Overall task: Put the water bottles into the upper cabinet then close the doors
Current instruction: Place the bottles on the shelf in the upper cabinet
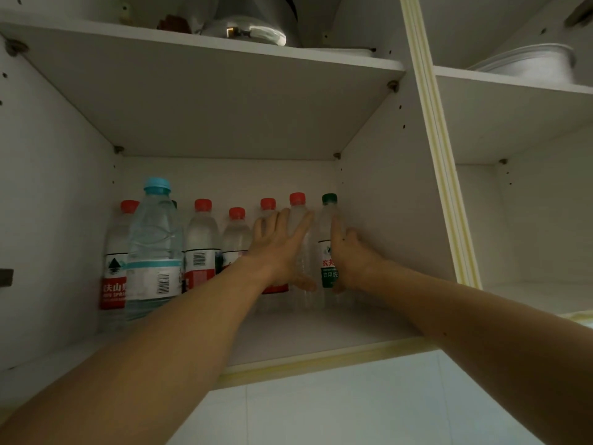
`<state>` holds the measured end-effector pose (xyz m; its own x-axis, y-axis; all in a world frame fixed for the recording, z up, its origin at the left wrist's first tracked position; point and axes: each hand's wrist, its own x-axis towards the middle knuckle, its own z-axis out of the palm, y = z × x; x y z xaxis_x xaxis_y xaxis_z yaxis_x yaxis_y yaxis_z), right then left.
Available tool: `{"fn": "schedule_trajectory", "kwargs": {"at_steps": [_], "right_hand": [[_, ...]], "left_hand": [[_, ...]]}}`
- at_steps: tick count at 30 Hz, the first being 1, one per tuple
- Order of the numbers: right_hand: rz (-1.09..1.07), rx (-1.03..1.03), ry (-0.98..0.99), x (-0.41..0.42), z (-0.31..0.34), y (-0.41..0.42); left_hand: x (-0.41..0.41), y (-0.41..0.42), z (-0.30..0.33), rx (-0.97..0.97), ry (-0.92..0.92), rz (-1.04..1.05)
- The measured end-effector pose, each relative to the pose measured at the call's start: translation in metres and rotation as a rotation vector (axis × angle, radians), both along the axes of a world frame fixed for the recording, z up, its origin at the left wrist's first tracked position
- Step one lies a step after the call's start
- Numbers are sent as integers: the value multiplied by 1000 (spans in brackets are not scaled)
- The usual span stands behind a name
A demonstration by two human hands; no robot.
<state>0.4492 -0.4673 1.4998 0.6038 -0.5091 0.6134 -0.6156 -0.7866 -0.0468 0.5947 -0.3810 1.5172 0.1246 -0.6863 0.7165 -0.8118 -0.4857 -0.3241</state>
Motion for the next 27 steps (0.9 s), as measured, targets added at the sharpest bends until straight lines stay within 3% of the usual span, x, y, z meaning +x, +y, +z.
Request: {"fn": "schedule_trajectory", "kwargs": {"at_steps": [3,5,14,27], "right_hand": [[-91,-326,90,-4,6,-6],[-151,-421,153,-8,10,-9],[-276,-568,286,-3,15,-18],[-336,-628,330,2,11,-21]], "left_hand": [[3,0,-2,6,-26,35],[2,-1,-3,23,-47,71],[-4,-3,-8,69,-117,240],[-5,-9,-6,86,-4,215]]}}
